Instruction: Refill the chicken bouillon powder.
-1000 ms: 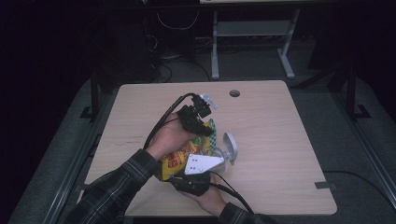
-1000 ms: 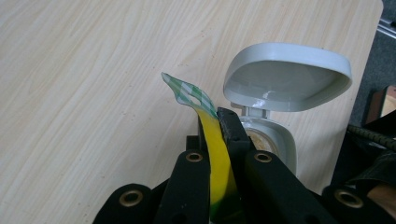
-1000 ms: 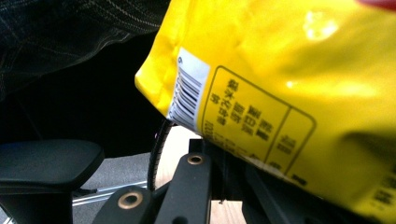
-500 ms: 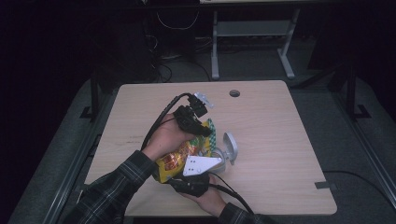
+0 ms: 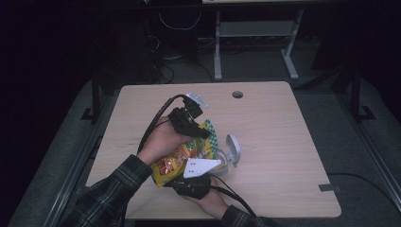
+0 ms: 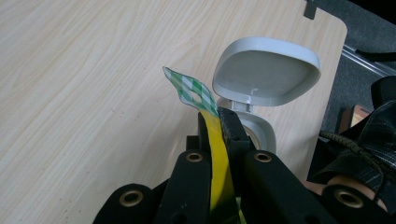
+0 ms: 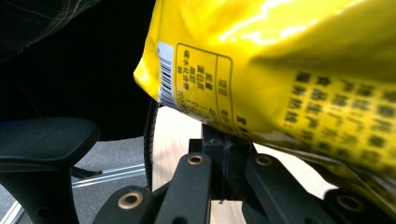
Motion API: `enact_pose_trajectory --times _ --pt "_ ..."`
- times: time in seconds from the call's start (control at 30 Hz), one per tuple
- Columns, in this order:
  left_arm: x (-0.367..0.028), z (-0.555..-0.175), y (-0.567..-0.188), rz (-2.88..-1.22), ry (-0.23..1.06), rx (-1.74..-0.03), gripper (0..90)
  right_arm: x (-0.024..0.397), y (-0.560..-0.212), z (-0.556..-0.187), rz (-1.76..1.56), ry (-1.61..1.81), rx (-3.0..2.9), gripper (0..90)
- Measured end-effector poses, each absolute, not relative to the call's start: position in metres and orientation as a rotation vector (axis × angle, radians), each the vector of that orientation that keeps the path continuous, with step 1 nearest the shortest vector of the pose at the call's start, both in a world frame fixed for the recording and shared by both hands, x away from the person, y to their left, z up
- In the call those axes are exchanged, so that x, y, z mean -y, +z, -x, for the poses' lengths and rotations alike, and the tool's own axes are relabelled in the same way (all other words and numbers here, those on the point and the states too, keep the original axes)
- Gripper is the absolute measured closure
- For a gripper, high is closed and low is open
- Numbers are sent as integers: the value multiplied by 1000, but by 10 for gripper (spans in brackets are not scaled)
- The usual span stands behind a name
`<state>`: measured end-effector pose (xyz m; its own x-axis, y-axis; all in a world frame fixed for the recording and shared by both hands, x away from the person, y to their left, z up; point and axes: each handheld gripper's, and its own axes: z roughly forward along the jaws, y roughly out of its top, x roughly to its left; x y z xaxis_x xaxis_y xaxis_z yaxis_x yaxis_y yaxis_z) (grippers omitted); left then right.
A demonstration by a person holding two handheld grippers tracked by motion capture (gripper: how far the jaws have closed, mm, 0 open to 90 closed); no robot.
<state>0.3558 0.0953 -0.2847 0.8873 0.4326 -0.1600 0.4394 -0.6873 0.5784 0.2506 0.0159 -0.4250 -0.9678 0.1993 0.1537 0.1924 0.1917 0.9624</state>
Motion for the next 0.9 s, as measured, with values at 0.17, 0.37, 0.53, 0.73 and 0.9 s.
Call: enact_pose_trajectory --times 0.17,0.37,0.53,0.73,0.9 --pt "-102 -354 -282 -2411 -14 -606 900 -17 -427 -251 -408 1937 -2431 900" --pt "-112 -352 -275 -2368 -20 -583 900 -18 -429 -251 -433 1905 -2439 900" --pt "-122 -349 -271 -2336 -35 -574 900 -18 -430 -252 -467 1873 -2452 900" --pt "-137 -348 -263 -2292 -38 -557 900 -18 -431 -253 -487 1859 -2453 900" --pt "-150 -345 -258 -2263 -20 -542 900 -18 -431 -253 -500 1835 -2461 900"
